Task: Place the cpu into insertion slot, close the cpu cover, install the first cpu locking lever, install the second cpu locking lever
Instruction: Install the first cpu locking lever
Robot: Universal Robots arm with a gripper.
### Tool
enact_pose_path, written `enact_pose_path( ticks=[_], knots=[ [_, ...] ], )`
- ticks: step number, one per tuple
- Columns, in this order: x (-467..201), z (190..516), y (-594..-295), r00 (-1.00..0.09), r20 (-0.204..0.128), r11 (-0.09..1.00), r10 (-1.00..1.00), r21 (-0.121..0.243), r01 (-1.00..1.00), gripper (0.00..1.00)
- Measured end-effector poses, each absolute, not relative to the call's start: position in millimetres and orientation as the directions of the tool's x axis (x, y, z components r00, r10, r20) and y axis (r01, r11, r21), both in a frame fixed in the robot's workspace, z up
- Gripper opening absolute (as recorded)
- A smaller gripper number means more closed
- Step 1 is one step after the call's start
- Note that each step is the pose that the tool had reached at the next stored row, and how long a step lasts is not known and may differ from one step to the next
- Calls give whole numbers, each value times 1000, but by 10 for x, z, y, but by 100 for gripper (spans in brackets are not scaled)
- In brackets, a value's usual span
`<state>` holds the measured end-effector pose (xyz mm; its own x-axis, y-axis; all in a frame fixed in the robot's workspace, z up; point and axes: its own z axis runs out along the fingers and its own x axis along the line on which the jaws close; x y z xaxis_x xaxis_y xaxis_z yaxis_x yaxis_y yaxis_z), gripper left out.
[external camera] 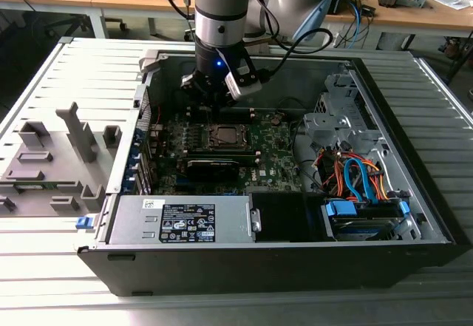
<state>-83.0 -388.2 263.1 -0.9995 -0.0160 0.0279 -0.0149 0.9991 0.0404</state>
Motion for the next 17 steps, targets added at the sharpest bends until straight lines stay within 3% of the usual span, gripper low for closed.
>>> enact_pose_path(
  ticks=[17],
  knots=[
    [-882,2631,-3878,-999,28,999,-16,40,-15,11]
  ],
)
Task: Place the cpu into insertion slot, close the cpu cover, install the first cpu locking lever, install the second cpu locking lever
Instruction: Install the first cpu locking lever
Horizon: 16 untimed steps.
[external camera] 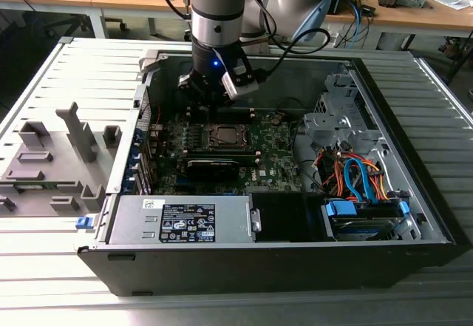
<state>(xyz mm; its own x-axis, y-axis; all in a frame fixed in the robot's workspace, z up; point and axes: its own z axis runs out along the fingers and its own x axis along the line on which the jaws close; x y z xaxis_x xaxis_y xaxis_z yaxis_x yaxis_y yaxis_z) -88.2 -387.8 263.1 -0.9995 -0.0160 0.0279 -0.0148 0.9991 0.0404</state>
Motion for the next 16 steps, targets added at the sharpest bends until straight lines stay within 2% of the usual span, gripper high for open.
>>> enact_pose_path(
  ticks=[16],
  knots=[
    [-934,2630,-3866,-999,28,999,-16,41,-15,11]
  ],
)
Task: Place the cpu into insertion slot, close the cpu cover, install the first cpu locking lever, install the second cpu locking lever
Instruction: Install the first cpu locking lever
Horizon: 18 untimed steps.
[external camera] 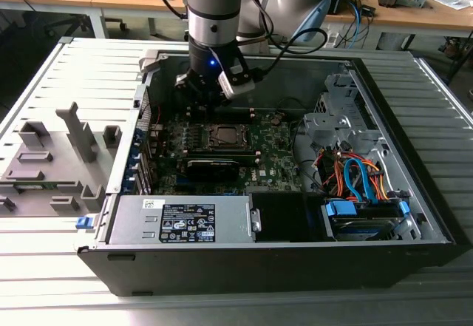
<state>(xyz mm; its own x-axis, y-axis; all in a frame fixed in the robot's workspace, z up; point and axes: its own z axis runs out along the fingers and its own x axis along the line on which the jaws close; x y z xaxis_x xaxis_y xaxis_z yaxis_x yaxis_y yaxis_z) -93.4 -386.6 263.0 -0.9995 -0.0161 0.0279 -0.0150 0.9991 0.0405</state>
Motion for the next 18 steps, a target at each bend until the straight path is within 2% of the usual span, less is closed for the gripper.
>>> enact_pose_path(
  ticks=[18],
  knots=[
    [-982,2631,-3866,-999,28,999,-16,40,-15,11]
  ],
)
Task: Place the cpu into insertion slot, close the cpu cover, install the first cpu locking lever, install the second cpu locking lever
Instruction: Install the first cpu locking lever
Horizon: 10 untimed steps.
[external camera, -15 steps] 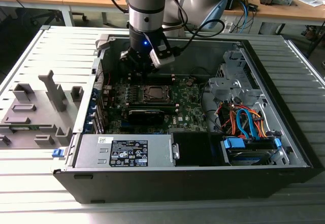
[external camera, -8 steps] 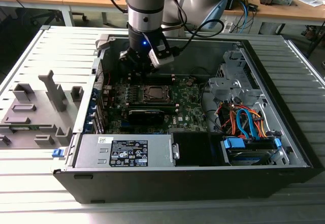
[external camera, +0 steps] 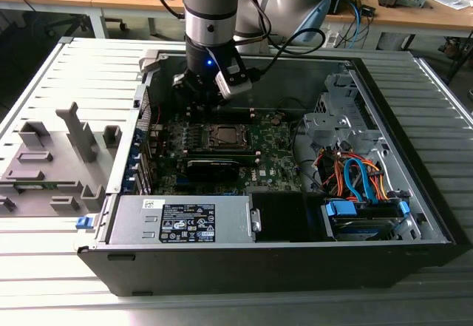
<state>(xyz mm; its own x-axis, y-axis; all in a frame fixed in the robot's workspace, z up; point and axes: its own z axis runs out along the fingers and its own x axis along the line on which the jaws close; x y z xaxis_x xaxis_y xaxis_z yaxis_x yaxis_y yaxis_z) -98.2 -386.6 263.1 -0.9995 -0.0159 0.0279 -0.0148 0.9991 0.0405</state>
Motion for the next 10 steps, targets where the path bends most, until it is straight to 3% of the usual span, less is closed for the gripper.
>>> enact_pose_path(
  ticks=[10],
  knots=[
    [-1028,2631,-3866,-999,28,999,-16,40,-15,11]
  ],
)
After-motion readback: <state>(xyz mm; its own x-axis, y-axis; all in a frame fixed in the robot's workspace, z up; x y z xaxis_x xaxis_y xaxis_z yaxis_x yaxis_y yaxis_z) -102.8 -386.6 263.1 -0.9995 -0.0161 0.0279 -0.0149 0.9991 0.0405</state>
